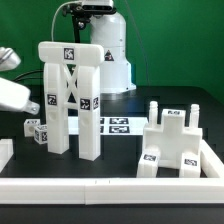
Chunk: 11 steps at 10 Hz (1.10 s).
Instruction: Assemble chair
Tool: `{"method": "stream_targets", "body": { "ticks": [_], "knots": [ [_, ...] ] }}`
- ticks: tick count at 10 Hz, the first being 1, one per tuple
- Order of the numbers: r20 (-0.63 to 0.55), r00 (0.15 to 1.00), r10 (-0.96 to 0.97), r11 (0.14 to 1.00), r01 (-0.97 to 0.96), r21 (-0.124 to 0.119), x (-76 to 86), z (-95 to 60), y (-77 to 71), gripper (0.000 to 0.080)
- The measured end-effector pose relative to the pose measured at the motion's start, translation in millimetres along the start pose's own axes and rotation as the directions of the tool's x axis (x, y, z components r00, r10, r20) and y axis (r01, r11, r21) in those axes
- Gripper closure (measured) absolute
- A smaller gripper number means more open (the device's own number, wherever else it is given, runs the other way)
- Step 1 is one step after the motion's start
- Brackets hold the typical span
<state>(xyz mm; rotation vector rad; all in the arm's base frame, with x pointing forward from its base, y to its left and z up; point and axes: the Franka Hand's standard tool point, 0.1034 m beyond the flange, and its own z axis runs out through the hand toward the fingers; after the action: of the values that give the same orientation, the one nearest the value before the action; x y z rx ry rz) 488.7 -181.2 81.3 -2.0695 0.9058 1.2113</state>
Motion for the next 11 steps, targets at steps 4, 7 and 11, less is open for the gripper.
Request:
{"method": "stream_targets", "body": {
  "ticks": [4,7,11],
  "knots": [
    [0.079,0.993,0.084,0.996,-0.082,-0.02,0.4,15.6,3.4,0.0151],
    [0.096,0.969,0.227,0.974,-0.224,-0.037,-0.3,25.1,3.4,0.0151],
    [0.114,0.941,0.318,0.929,-0.333,0.162,14.2,30.2,7.1,0.0151]
  ]
}}
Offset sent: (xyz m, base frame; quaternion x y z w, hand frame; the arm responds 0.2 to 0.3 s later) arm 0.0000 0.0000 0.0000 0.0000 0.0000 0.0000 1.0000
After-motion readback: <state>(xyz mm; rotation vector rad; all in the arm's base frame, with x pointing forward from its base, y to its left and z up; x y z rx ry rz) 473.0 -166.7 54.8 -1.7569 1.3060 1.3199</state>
